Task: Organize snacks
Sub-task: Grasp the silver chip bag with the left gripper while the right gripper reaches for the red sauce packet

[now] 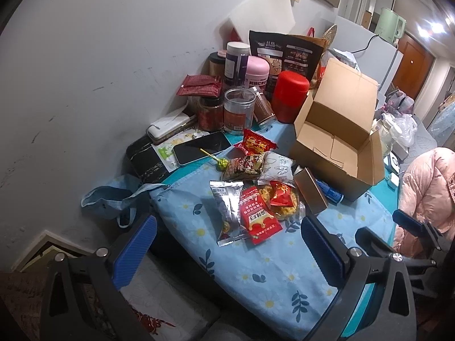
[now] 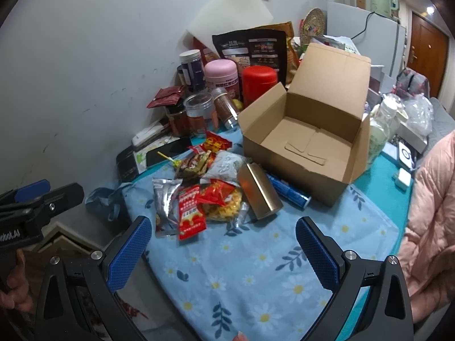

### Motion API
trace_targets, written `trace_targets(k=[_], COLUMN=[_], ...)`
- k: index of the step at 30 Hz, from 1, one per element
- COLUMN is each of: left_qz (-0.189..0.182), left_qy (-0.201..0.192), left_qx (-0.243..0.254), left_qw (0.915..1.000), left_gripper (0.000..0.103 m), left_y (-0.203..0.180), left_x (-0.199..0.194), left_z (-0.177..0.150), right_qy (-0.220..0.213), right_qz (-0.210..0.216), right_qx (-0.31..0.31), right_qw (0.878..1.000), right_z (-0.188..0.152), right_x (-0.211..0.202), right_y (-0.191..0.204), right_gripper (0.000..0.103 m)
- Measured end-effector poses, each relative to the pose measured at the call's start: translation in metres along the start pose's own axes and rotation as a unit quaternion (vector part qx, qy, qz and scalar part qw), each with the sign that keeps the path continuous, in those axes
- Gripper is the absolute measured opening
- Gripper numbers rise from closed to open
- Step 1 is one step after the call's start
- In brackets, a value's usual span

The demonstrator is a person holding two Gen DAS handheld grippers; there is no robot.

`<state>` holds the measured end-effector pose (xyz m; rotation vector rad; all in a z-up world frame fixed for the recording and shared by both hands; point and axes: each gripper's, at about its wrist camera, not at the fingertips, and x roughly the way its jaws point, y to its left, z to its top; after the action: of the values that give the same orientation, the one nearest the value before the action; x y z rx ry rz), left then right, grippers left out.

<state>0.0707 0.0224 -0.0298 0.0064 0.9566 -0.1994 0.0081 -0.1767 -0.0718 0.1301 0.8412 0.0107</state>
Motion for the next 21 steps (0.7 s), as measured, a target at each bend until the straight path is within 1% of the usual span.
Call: trace_targets(k=[5, 11, 12, 13, 18, 21], left_qz=[-0.006, -0.005, -0.004, -0.003, 0.0, 0.001], left_qy=[0.022, 0.049, 0.054, 0.056, 0.072, 0.08], left_qx=[-0.005, 0.003, 0.003, 0.002, 0.002, 0.009], left_qw=[0.9997, 0.9988, 0.9985, 0.9984, 0.9974, 0.9968], left_gripper=[0.103, 0.103, 0.102, 0.1, 0.1, 0.093], left_y=[0.001, 0.001, 0.002, 0.002, 0.006, 0.006], left_x=[0.028, 0.068, 0.076, 0.081, 0.115, 0.132], left_z=[0.004, -0.001, -0.002, -0.003, -0.006, -0.009], right_qy=[0.016, 0.042, 0.045, 0.05, 0.072, 0.077], right_qz=[0.006, 0.001, 0.002, 0.006, 0.027, 0.038], right_qx=[-0.004, -0.01, -0.01, -0.008, -0.006, -0.009], right_qw=[1.0, 0.999, 0.999, 0.999, 0.997, 0.996], right_z=[-0.004, -0.008, -0.009, -0.01, -0.015, -0.017], right_x=[0.022, 0.055, 0.059, 0.067, 0.097, 0.111], right_y=[-0.002, -0.006, -0.008, -0.009, -0.008, -0.005], right_gripper=[0.103, 0.103, 0.103, 0.103, 0.103, 0.102])
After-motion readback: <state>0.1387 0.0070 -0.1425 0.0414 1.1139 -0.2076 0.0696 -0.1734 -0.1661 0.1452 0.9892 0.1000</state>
